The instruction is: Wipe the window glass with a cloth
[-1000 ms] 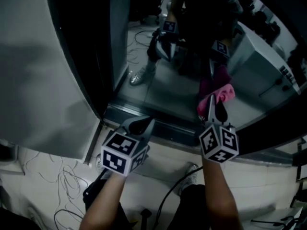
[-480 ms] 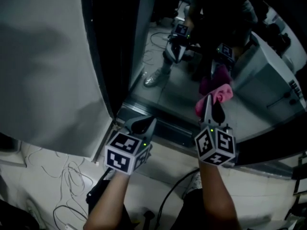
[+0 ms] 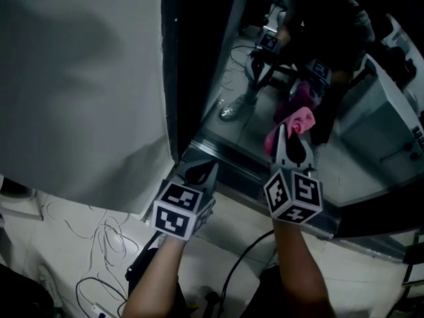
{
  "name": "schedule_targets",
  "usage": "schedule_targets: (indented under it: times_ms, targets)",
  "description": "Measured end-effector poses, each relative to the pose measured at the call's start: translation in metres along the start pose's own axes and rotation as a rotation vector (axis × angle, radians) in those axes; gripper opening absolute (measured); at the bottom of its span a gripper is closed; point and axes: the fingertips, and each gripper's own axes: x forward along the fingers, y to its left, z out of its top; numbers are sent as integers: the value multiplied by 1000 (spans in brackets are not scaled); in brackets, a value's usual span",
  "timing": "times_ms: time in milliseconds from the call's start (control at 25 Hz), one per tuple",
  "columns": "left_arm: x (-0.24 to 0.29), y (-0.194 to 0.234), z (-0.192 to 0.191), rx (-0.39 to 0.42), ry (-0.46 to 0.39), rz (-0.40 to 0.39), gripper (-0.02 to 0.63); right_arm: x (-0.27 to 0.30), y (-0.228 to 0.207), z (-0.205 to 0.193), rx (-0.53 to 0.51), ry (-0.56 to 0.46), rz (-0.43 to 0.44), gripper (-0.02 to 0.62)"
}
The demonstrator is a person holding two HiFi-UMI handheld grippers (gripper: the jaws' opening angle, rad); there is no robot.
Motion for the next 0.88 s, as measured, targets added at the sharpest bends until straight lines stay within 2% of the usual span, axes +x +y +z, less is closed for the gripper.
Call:
schedule_targets:
  times_ms: [200, 480, 880]
  targets:
    - [-9, 19, -9, 1, 20, 34, 2, 23, 38, -6, -12, 16, 56, 52]
    - [-21, 46, -20, 10, 52, 95, 2, 45, 72, -11, -39, 12, 87, 54]
    - [-28, 60, -26, 0, 64, 104, 2, 76, 131, -25, -85, 28, 197, 54]
